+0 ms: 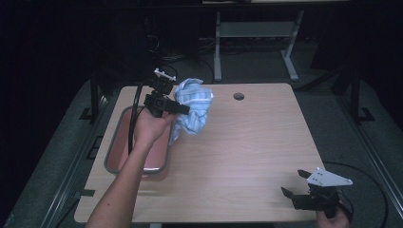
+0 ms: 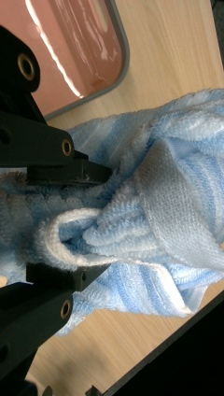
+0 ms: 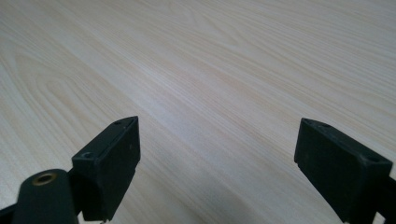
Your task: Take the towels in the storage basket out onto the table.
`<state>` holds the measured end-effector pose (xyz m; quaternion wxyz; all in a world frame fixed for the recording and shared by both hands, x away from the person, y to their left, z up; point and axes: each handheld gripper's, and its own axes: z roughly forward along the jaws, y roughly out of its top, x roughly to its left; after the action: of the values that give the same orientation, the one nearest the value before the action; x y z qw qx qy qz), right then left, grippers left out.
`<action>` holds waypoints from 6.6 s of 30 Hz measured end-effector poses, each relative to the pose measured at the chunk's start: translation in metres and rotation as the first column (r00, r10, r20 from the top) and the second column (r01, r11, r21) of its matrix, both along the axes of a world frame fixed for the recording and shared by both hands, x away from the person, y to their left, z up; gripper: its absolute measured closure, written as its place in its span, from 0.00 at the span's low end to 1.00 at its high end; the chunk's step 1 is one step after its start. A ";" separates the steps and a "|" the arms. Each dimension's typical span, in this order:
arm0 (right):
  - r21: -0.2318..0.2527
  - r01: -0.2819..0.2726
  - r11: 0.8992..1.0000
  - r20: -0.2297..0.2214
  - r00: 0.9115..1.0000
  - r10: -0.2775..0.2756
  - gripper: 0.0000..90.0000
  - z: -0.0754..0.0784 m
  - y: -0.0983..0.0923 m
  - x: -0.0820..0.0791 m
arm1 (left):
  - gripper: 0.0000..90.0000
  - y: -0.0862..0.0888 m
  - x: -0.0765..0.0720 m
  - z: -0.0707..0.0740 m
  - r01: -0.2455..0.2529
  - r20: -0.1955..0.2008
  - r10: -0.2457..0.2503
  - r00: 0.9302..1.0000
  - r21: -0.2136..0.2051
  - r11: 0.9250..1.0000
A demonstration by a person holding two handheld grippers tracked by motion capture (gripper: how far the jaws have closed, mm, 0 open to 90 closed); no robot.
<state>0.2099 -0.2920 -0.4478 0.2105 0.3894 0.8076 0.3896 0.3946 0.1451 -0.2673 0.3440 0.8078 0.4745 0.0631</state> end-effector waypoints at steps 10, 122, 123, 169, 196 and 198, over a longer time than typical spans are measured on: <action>-0.002 -0.008 1.000 -0.004 1.000 0.008 0.15 -0.001 0.003 0.000 | 0.69 -0.016 0.004 -0.001 0.025 -0.008 -0.024 1.000 0.010 1.000; 0.004 0.000 1.000 -0.001 1.000 0.000 0.15 0.000 -0.002 -0.001 | 0.67 -0.132 0.015 -0.138 0.133 -0.194 -0.134 0.972 -0.022 0.991; 0.004 -0.002 1.000 -0.001 1.000 0.002 0.15 0.000 -0.002 -0.001 | 0.67 -0.133 0.014 -0.140 0.139 -0.199 -0.141 0.970 -0.022 0.990; -0.011 -0.002 1.000 -0.009 1.000 0.002 0.15 -0.001 -0.001 0.000 | 0.35 -0.120 -0.005 -0.144 0.123 -0.133 -0.134 0.982 -0.088 0.988; -0.012 0.018 1.000 -0.011 1.000 -0.018 0.15 -0.001 -0.005 0.001 | 0.32 -0.081 -0.038 -0.137 0.166 -0.080 -0.175 0.981 -0.105 0.981; -0.010 0.019 1.000 -0.014 1.000 -0.019 0.15 0.000 -0.005 0.000 | 0.32 -0.079 -0.041 -0.137 0.163 -0.077 -0.173 0.982 -0.115 0.980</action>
<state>0.2101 -0.2969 -0.4482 0.2103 0.3988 0.8073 0.3808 0.3538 0.0660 -0.4048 0.3703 0.8272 0.4217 -0.0269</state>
